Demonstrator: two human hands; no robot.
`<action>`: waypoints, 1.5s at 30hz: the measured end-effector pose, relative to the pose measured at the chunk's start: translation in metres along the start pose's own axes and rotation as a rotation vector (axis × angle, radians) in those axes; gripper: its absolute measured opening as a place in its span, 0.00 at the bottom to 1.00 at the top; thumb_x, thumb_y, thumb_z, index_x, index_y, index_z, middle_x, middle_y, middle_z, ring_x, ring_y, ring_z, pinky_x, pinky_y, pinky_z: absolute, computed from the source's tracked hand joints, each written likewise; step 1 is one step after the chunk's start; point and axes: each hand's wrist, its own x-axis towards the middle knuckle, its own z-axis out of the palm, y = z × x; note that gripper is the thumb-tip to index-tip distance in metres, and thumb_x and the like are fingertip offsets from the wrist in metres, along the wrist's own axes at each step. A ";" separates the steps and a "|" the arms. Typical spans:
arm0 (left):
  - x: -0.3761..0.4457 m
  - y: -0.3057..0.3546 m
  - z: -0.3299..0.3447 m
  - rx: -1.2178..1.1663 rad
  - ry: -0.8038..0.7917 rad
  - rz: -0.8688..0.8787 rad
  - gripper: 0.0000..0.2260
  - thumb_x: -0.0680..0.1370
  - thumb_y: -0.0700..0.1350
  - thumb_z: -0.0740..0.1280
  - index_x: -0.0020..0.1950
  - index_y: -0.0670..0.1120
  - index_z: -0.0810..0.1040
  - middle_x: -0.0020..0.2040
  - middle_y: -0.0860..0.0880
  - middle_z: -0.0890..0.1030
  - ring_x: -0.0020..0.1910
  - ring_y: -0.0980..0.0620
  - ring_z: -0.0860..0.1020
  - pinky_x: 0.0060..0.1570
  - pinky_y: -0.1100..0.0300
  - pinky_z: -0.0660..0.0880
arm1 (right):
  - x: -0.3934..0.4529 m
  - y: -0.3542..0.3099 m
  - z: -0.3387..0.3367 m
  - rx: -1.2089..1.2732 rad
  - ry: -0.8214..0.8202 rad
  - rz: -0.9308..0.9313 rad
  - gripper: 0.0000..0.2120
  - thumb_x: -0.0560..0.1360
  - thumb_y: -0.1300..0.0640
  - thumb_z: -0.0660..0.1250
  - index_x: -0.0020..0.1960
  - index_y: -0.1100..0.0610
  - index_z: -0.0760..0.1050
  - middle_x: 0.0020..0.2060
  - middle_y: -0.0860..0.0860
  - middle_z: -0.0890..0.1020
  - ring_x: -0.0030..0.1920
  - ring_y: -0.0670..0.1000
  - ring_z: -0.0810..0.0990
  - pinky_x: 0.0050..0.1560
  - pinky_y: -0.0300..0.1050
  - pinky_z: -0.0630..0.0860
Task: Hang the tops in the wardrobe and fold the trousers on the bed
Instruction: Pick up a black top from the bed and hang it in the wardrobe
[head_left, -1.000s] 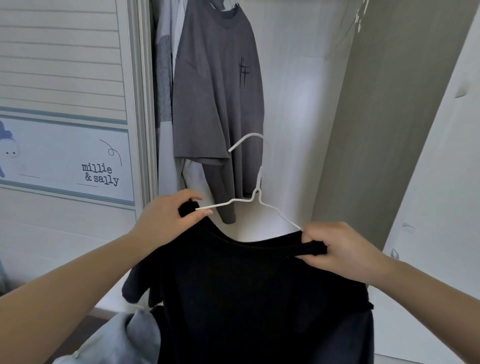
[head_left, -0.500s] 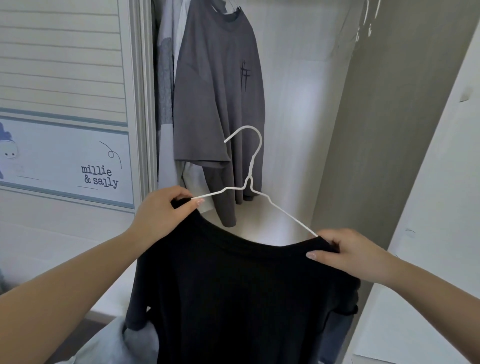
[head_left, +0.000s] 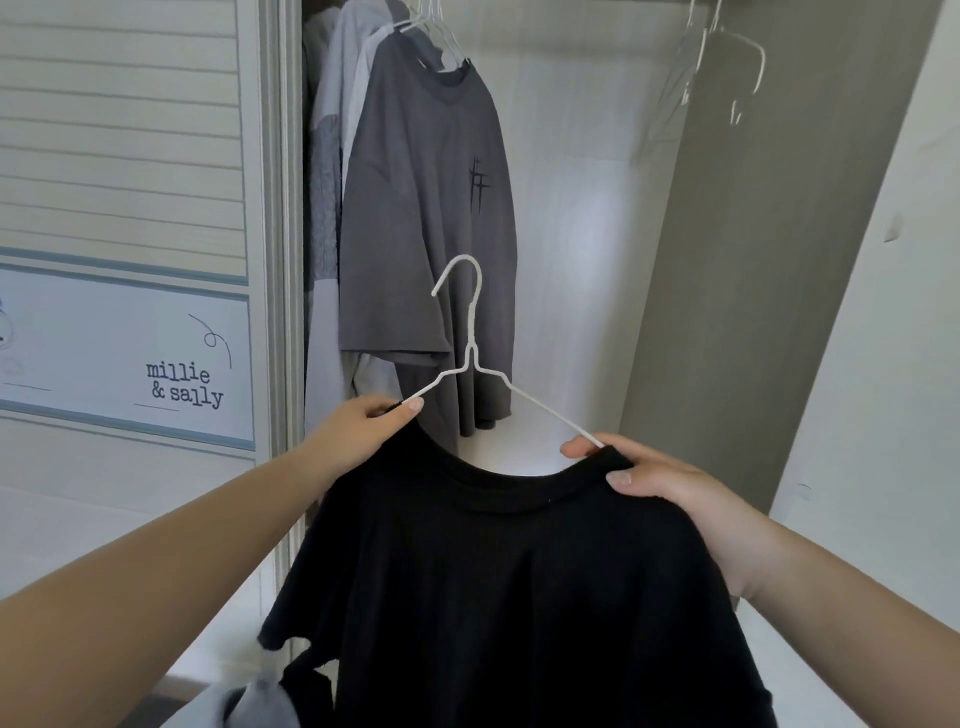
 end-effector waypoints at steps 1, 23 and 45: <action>0.002 0.002 0.004 -0.016 -0.016 0.009 0.14 0.72 0.68 0.62 0.47 0.60 0.77 0.48 0.59 0.79 0.49 0.61 0.75 0.47 0.62 0.70 | 0.008 -0.003 0.003 -0.055 0.041 0.006 0.11 0.69 0.63 0.70 0.51 0.55 0.78 0.43 0.50 0.82 0.38 0.41 0.82 0.39 0.30 0.74; 0.101 0.111 0.031 -0.529 -0.272 0.373 0.12 0.77 0.51 0.63 0.58 0.65 0.70 0.52 0.73 0.78 0.54 0.73 0.74 0.43 0.76 0.72 | 0.218 -0.083 -0.025 -0.108 0.565 -0.439 0.15 0.75 0.61 0.61 0.57 0.47 0.78 0.41 0.43 0.77 0.41 0.40 0.78 0.39 0.26 0.71; 0.328 0.219 -0.079 -0.267 0.372 0.696 0.20 0.81 0.35 0.57 0.62 0.58 0.77 0.55 0.59 0.82 0.58 0.59 0.78 0.65 0.54 0.71 | 0.472 -0.342 -0.090 -0.261 0.619 -0.811 0.17 0.71 0.60 0.61 0.26 0.54 0.58 0.22 0.48 0.62 0.27 0.51 0.59 0.28 0.46 0.55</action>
